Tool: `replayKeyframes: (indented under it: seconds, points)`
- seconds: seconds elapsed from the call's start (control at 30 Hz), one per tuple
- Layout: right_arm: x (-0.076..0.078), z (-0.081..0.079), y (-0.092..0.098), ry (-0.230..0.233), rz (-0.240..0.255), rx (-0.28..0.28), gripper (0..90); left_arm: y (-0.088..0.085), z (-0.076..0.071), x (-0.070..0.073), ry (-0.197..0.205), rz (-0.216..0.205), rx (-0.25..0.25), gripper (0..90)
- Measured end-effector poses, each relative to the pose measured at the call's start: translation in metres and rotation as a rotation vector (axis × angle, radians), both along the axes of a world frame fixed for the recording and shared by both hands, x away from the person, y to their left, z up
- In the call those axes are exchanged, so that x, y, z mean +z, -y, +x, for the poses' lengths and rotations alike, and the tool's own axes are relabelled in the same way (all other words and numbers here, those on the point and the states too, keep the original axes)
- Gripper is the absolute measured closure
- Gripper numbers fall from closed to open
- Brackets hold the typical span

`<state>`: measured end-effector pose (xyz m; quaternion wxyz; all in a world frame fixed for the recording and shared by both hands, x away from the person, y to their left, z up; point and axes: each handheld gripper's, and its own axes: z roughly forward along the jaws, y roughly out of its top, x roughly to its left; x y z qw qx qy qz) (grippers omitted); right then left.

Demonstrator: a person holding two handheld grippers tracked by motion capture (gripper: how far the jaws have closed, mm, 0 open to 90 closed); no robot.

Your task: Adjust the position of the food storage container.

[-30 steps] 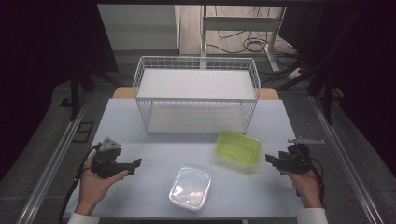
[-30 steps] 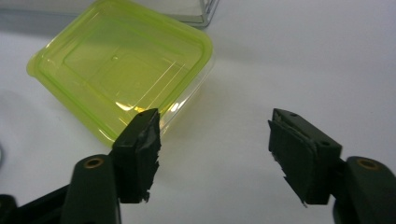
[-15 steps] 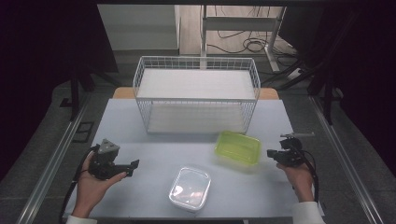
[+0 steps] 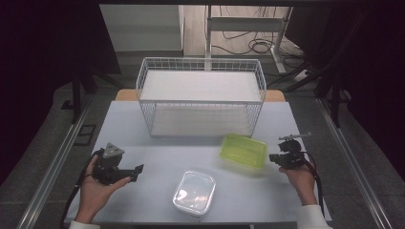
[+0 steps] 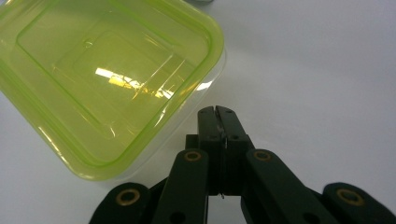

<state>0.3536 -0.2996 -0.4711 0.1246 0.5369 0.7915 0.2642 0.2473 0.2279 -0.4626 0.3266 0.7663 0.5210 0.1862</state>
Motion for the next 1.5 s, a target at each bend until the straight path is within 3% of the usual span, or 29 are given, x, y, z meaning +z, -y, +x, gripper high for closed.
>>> replayKeyframes:
  seconds: [0.57,0.73,1.07,1.5]
  points:
    - [-0.003,0.012,-0.013,0.007,-0.054,0.022,89.0,0.003,0.002,-0.004,-0.003,0.030,0.011,12.9]
    - [-0.002,0.016,-0.018,0.023,-0.068,0.035,89.0,0.002,0.003,-0.008,-0.017,0.020,0.013,13.0]
    - [0.003,0.025,-0.038,0.059,-0.095,0.112,89.1,0.002,0.004,-0.008,-0.017,0.021,0.018,13.0]
    - [0.001,0.031,-0.059,0.073,-0.120,0.167,89.0,0.004,0.005,-0.010,-0.022,0.026,0.014,13.0]
